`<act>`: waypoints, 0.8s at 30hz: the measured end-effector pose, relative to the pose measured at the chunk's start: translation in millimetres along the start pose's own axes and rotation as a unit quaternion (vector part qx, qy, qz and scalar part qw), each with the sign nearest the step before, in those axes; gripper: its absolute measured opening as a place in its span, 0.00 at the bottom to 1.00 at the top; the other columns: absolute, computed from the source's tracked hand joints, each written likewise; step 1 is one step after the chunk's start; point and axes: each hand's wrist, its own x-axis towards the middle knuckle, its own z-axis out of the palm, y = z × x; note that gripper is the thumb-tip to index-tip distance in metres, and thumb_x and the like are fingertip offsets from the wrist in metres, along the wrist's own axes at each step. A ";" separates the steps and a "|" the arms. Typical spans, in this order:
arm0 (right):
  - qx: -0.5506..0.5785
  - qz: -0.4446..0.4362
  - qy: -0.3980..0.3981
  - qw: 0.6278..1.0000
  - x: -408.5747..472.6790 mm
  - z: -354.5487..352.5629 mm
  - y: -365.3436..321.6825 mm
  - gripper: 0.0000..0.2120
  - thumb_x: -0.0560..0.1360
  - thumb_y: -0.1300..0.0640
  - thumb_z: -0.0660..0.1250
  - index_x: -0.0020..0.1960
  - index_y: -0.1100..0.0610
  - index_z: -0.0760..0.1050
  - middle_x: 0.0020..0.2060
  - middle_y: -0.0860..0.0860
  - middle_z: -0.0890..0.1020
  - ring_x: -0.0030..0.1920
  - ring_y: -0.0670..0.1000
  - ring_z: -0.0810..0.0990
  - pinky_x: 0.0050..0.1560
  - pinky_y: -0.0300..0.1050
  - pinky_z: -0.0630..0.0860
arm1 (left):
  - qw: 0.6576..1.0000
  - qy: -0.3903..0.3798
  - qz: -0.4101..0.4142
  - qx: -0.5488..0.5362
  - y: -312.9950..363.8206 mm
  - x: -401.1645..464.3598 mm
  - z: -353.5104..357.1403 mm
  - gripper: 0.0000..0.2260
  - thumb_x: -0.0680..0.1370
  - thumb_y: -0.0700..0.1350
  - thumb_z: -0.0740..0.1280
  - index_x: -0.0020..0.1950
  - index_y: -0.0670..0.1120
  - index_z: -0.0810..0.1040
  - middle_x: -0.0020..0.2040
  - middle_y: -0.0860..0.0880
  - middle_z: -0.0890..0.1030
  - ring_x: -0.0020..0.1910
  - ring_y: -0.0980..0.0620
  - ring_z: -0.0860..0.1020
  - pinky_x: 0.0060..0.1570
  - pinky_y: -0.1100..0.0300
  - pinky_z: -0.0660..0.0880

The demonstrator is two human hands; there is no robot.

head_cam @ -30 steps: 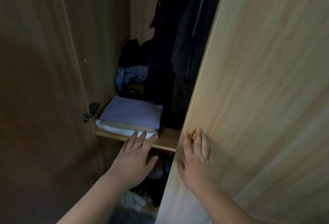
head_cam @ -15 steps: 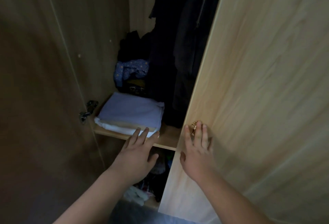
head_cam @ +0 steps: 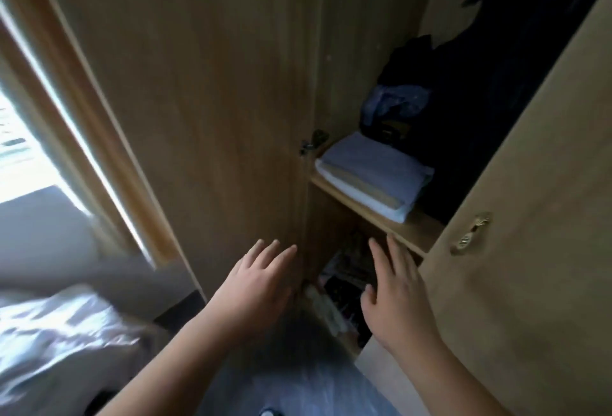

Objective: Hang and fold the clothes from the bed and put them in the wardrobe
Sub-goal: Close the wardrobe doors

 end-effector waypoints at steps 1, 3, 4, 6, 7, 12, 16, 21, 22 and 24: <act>0.022 -0.028 -0.022 0.999 -1.3 1.2 -17.7 0.35 0.77 0.51 0.60 0.80 0.48 0.48 0.80 0.52 0.50 0.79 0.54 0.50 0.78 0.52 0.55 | 1.000 -0.009 -0.020 0.000 -10.7 -17.8 1.4 0.35 0.72 0.62 0.44 0.79 0.58 0.47 0.80 0.50 0.55 0.79 0.44 0.49 0.76 0.48 0.53; 0.058 -0.081 -0.048 0.994 -5.5 4.6 -52.2 0.34 0.80 0.50 0.58 0.80 0.46 0.45 0.80 0.48 0.46 0.79 0.51 0.45 0.78 0.47 0.47 | 0.997 -0.022 -0.068 -0.009 -31.4 -52.0 1.3 0.37 0.68 0.62 0.42 0.79 0.60 0.46 0.80 0.51 0.54 0.79 0.44 0.49 0.77 0.49 0.54; 0.065 -0.107 -0.053 0.991 -7.1 6.8 -69.4 0.33 0.80 0.51 0.57 0.80 0.45 0.45 0.80 0.47 0.47 0.79 0.50 0.45 0.77 0.46 0.45 | 0.996 -0.014 -0.090 -0.003 -43.3 -65.7 1.4 0.35 0.69 0.61 0.44 0.78 0.62 0.45 0.80 0.50 0.55 0.79 0.44 0.51 0.76 0.49 0.54; 0.061 -0.150 -0.060 0.985 -9.3 14.3 -99.0 0.33 0.79 0.51 0.57 0.80 0.45 0.47 0.80 0.47 0.50 0.79 0.50 0.46 0.76 0.47 0.46 | 0.992 0.011 -0.129 0.001 -66.4 -87.4 -5.8 0.34 0.73 0.58 0.55 0.79 0.60 0.50 0.78 0.47 0.61 0.78 0.41 0.56 0.75 0.47 0.58; 0.052 -0.163 -0.065 0.983 -9.2 18.9 -110.7 0.33 0.79 0.50 0.57 0.80 0.44 0.47 0.80 0.47 0.51 0.79 0.50 0.47 0.77 0.49 0.48 | 0.989 0.031 -0.143 0.001 -77.9 -95.9 -12.3 0.33 0.74 0.56 0.60 0.79 0.58 0.54 0.77 0.46 0.63 0.77 0.40 0.58 0.74 0.46 0.59; 0.011 -0.172 -0.087 0.981 0.7 29.9 -158.2 0.34 0.75 0.47 0.60 0.79 0.45 0.54 0.78 0.48 0.59 0.78 0.53 0.54 0.74 0.54 0.59 | 0.980 0.077 -0.186 -0.002 -139.6 -115.2 -40.6 0.30 0.79 0.54 0.62 0.79 0.54 0.55 0.79 0.47 0.58 0.78 0.42 0.53 0.76 0.50 0.54; 0.012 -0.163 -0.082 0.983 15.0 28.2 -190.1 0.33 0.77 0.46 0.58 0.80 0.43 0.48 0.80 0.46 0.53 0.79 0.51 0.48 0.75 0.50 0.56 | 0.979 0.095 -0.181 -0.003 -186.5 -99.3 -65.6 0.33 0.78 0.53 0.65 0.80 0.54 0.53 0.79 0.47 0.59 0.78 0.42 0.54 0.77 0.50 0.54; 0.012 -0.119 -0.063 0.991 26.6 19.8 -223.6 0.33 0.79 0.44 0.56 0.80 0.41 0.46 0.80 0.43 0.51 0.79 0.49 0.45 0.76 0.48 0.55 | 0.985 0.104 -0.139 0.004 -226.2 -52.2 -104.0 0.36 0.79 0.57 0.61 0.80 0.52 0.44 0.80 0.47 0.53 0.79 0.44 0.49 0.77 0.50 0.51; 0.012 -0.108 -0.060 0.992 27.8 19.1 -227.2 0.33 0.79 0.44 0.56 0.79 0.41 0.46 0.79 0.43 0.51 0.79 0.48 0.45 0.76 0.49 0.56 | 0.986 0.092 -0.140 -0.004 -233.1 -40.5 -109.5 0.37 0.79 0.59 0.60 0.80 0.53 0.42 0.81 0.47 0.52 0.79 0.43 0.49 0.77 0.48 0.51; 0.016 -0.080 -0.047 0.996 28.1 18.4 -230.5 0.32 0.78 0.44 0.57 0.79 0.41 0.48 0.79 0.43 0.53 0.79 0.48 0.47 0.76 0.49 0.58 | 0.990 0.070 -0.120 -0.023 -242.7 -18.4 -115.3 0.38 0.78 0.63 0.60 0.80 0.56 0.40 0.81 0.47 0.50 0.79 0.43 0.48 0.77 0.46 0.52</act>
